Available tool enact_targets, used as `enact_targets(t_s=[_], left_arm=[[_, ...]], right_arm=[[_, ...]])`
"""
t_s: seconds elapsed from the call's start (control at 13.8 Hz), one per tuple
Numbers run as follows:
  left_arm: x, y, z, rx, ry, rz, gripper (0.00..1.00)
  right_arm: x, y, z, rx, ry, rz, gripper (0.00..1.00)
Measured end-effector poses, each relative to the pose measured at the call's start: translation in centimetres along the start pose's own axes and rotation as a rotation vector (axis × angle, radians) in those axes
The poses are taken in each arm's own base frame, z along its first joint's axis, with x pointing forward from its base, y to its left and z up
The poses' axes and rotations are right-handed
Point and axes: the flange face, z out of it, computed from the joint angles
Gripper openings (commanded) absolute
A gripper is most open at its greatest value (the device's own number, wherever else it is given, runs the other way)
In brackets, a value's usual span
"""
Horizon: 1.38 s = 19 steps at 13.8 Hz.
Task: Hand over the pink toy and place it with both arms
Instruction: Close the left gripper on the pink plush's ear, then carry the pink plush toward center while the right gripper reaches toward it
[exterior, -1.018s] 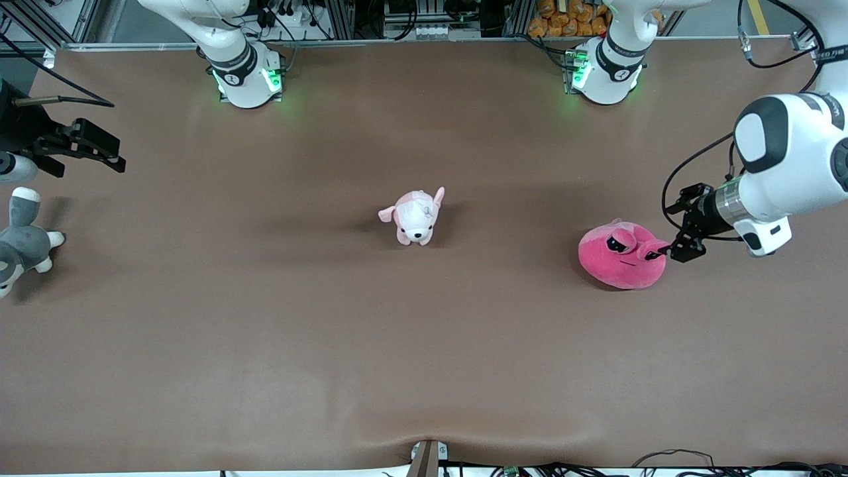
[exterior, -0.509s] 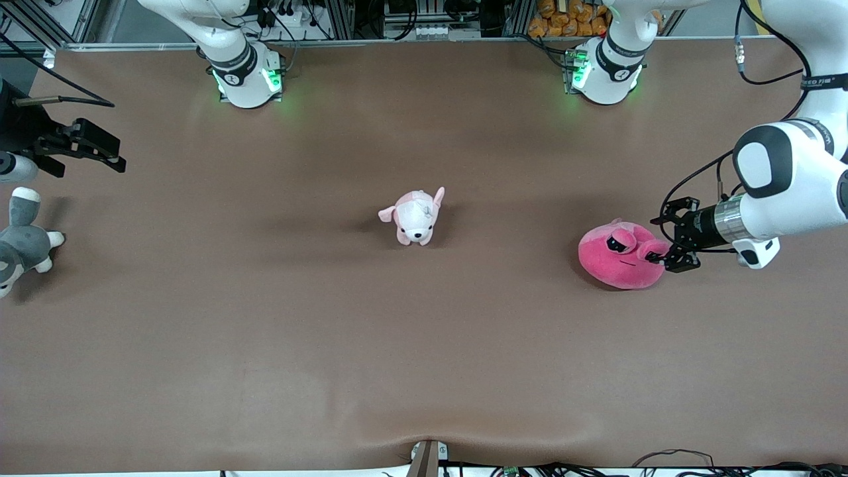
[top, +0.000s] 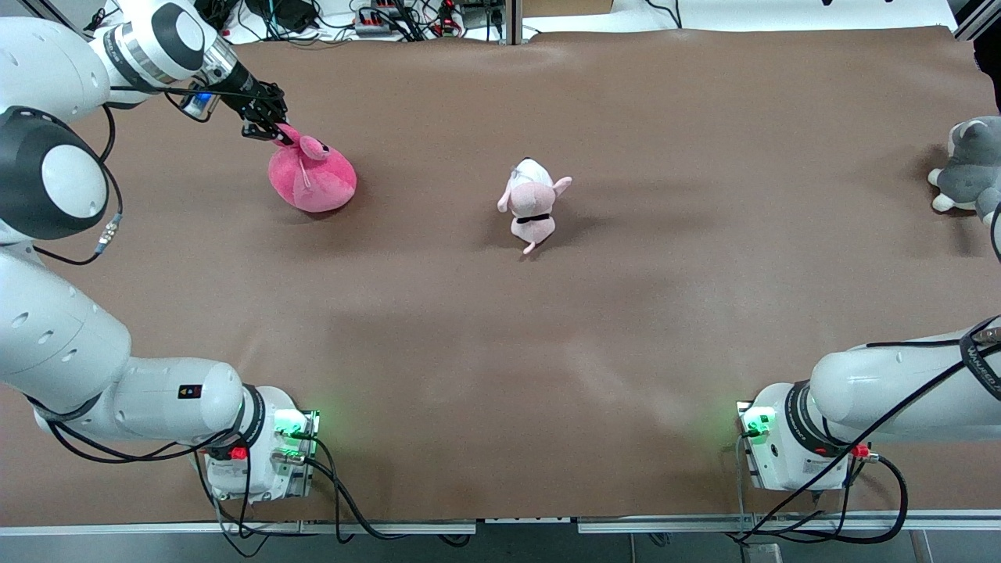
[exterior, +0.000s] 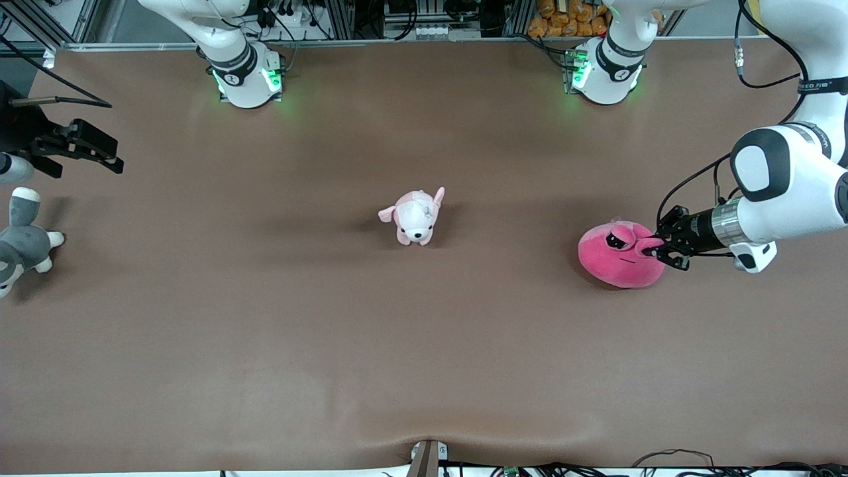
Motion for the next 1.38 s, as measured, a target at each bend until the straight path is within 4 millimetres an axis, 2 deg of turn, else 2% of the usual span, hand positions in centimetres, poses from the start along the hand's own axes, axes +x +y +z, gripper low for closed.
enact_targets(t_s=[0.29, 0.58, 0.65, 0.8, 1.02, 1.24, 1.38], left_arm=[[-2.3, 0.4, -1.1, 0.022, -0.018, 0.006, 0.0], [-5.1, 1.3, -5.1, 0.024, -0.063, -0.061, 0.0], [-6.4, 1.5, -6.4, 0.029, -0.072, -0.074, 0.0], [-10.7, 2.3, -8.7, 0.03, -0.082, -0.107, 0.0], [-18.7, 2.9, -10.9, 0.012, -0.095, -0.153, 0.0], [-27.0, 2.3, -12.2, 0.001, -0.127, -0.185, 0.0], [-31.0, 1.7, -13.6, 0.002, -0.195, -0.224, 0.0]], right_arm=[[0.0, 0.4, 0.0, 0.004, 0.0, 0.008, 1.0], [0.1, 0.8, 0.1, 0.005, -0.002, 0.014, 1.0], [0.2, 0.9, 0.3, 0.004, -0.005, 0.017, 1.0], [0.4, 1.5, 0.7, 0.003, -0.013, 0.025, 1.0], [1.4, 2.3, 1.5, -0.006, 0.005, 0.037, 1.0], [3.5, 5.1, 4.0, 0.003, -0.002, 0.08, 1.0], [4.3, 5.9, 5.2, 0.01, -0.014, 0.091, 1.0]])
